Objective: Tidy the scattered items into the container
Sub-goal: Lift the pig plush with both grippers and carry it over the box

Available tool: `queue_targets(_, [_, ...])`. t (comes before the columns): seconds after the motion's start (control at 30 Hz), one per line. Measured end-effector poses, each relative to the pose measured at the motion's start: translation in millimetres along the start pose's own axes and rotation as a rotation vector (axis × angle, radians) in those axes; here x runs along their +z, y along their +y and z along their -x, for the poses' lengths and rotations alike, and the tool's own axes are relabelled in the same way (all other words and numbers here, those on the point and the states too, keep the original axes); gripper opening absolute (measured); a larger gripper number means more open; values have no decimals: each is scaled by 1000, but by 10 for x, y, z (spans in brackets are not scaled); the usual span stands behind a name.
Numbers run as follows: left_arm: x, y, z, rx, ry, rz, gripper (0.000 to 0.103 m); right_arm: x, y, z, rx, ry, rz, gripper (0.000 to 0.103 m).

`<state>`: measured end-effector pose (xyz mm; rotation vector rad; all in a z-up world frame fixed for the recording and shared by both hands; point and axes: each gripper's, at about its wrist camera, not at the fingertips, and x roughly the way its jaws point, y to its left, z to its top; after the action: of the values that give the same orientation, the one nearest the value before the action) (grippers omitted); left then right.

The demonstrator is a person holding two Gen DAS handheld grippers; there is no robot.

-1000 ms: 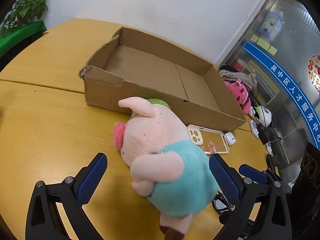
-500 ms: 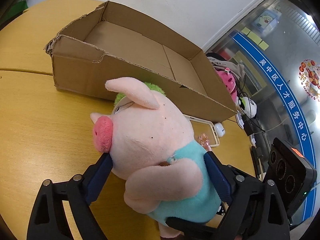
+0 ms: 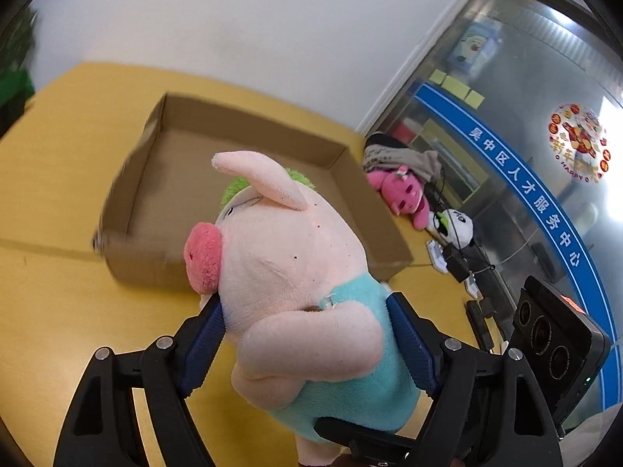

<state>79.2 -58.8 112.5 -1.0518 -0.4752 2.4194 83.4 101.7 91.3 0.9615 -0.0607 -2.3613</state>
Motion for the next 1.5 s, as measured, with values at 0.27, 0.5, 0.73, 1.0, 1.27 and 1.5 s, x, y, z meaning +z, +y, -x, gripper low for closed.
queue_targets(0.27, [1205,-261,40,39,-41,-183,85,999,-254,109,8,-120,-33,74])
queue_targets(0.5, [2089,-164,-48,38,-43,-198,85,1881,-492,-1,2,-141,-65,73])
queue_targets(0.73, [2539,-12,-295,89,-6,-214,85,2291,-787,-234,16,-111,-138,73])
queue_targets(1.0, [2663,367,-803,88,79,-178,85,2361,-1120,-660,10,-57,-192,73])
queue_targets(1.27, [2628,880,-1458,119,181,-126,85,2261,-1517,-1385,12,33,-261,73])
queue_targets(1.5, [2476,1371,-1982,160,266,-53,84,2031,-1849,-1949,14,101,-327,73])
